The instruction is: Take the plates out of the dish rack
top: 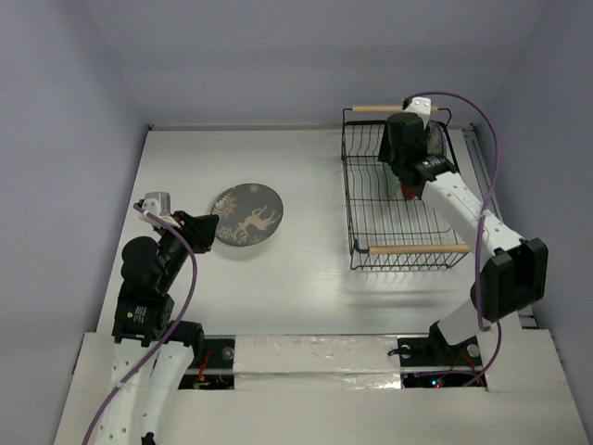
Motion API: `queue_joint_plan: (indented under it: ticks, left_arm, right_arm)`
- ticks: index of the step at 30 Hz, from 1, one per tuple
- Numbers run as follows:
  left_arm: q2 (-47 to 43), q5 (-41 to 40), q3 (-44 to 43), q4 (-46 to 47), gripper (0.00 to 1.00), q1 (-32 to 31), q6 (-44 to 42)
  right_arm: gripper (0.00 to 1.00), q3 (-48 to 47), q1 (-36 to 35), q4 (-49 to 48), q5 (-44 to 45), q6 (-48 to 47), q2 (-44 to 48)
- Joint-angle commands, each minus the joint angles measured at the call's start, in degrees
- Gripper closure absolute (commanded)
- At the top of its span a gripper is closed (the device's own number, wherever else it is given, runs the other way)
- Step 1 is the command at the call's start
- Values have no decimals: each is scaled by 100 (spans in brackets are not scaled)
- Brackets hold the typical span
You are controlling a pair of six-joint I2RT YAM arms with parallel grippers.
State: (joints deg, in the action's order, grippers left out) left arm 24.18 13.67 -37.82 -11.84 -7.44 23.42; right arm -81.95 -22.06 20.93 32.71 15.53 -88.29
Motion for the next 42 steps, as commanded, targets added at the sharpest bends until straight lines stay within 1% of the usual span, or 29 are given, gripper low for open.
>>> queue_joint_plan:
  ticks: [1,3,6,7,9,11,13,15,16,19,23,24,27,28,31,36,42]
  left_arm:
    - [-37,-5,64,252,83,-29,5]
    - [-37,4,56,243,75,-29,5]
    - [-28,13,65,252,71,-29,5]
    - [-19,4,56,243,70,-29,5]
    - [-19,13,65,252,69,-81,-4]
    - [-10,13,56,252,69,-82,-4]
    - [-10,22,56,252,69,-82,-4]
    - [-28,21,56,243,68,-82,-4]
    - [-28,22,56,243,68,-82,-4]
    - [-37,13,56,243,68,-82,-4]
    - [-45,4,56,243,68,-134,-4]
    - [-37,4,56,243,68,-135,-4]
    - [-54,-5,56,243,68,-135,-4]
    - [-54,-5,47,234,68,-135,-4]
    - [-63,-5,47,234,68,-187,-4]
    - [-63,4,47,252,68,-187,-4]
    - [-45,-5,47,252,68,-187,-4]
  right_arm:
    - [40,-374,106,438,8,-349,-275]
    - [40,-584,246,473,16,-392,-592]
    - [44,-918,326,666,183,-419,-1074]
    - [50,-1137,395,745,357,-419,-1189]
    - [59,-1287,396,851,551,-454,-1392]
    - [67,-1428,396,904,579,-489,-1454]
    - [79,-1508,396,1018,657,-524,-1507]
    - [78,-1578,396,1106,728,-638,-1568]
    - [74,-1639,396,1176,780,-665,-1699]
    - [66,-1824,396,1379,799,-700,-1971]
    - [63,-1991,449,1502,684,-727,-2227]
    - [64,-2017,449,1537,675,-718,-2245]
    - [83,-2009,449,1467,763,-709,-2140]
    - [93,-2026,449,1458,815,-727,-2105]
    - [100,-2079,449,1388,930,-893,-1894]
    - [100,-2237,317,1195,1307,-1481,-1613]
    - [100,-2694,194,1265,1703,-1851,-1498]
